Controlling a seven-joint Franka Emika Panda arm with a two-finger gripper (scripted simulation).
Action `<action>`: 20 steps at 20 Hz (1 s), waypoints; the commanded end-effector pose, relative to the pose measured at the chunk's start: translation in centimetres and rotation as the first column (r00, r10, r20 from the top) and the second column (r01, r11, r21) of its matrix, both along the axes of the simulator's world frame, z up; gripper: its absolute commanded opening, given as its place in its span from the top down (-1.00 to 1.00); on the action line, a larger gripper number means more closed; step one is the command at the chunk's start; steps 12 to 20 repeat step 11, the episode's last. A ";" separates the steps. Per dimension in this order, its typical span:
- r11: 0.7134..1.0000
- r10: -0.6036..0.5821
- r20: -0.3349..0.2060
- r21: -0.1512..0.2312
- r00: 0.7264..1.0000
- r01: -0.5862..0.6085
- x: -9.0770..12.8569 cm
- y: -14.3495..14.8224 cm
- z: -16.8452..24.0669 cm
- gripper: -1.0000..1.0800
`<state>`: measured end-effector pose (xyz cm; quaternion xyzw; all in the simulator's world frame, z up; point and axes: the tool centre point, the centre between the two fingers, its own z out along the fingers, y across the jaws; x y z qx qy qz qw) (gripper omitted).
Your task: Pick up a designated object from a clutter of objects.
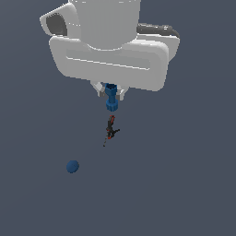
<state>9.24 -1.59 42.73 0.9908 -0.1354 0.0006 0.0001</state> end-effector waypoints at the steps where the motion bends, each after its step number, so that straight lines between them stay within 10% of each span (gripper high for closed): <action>1: 1.000 0.000 -0.001 0.000 1.000 0.000 0.4 0.1 0.7 1.00; 20: 1.000 0.000 -0.001 0.000 1.000 0.000 1.0 0.3 1.8 1.00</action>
